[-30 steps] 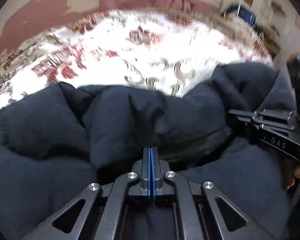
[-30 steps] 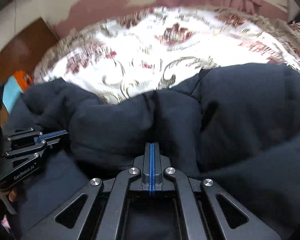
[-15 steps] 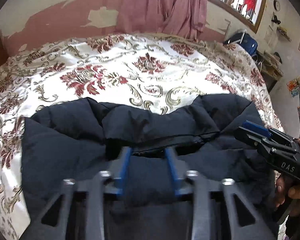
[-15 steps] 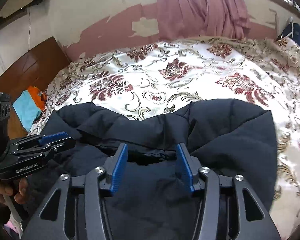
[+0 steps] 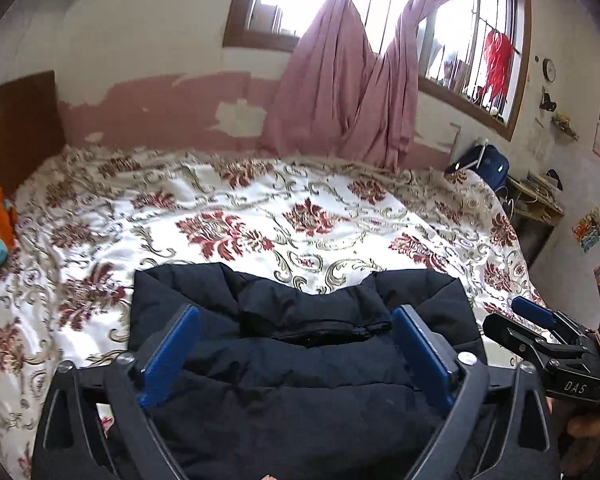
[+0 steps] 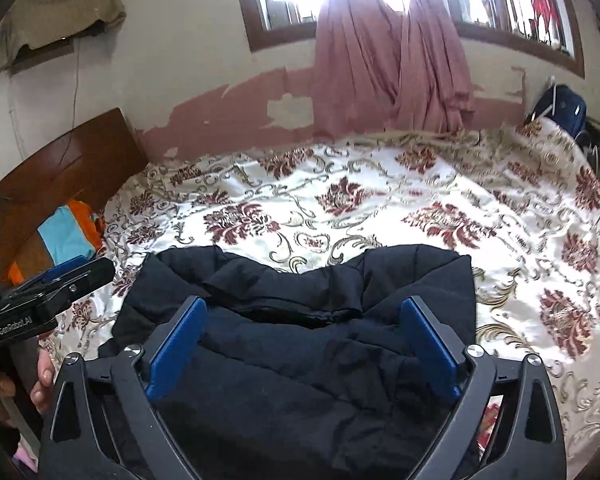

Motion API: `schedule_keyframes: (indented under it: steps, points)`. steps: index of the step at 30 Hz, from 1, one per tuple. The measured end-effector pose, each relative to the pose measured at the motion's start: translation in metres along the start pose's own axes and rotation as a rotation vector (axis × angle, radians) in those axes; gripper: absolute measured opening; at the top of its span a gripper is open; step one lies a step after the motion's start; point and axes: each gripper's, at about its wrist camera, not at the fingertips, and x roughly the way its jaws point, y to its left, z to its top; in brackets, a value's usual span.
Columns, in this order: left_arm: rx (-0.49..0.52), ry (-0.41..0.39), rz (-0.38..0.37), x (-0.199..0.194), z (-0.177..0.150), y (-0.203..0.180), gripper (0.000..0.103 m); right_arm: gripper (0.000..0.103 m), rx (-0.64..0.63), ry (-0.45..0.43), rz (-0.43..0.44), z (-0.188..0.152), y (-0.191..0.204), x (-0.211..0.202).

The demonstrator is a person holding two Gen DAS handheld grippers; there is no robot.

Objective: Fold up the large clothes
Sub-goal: 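Pull both open tools back above the folded navy jacket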

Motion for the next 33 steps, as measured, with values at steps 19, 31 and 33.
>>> schedule_keyframes:
  steps: [19,31,33]
  points:
    - [0.035,-0.188,0.107,-0.136,-0.066,-0.015,0.101,0.099,-0.009,-0.126,-0.058,-0.057,0.016,-0.132]
    - [0.065,-0.194,0.136,-0.193,-0.119,-0.024,0.101,0.099,-0.082,-0.217,-0.079,-0.113,0.034,-0.206]
    - [0.076,-0.191,0.142,-0.201,-0.128,-0.025,0.101,0.099,-0.086,-0.226,-0.076,-0.123,0.036,-0.216]
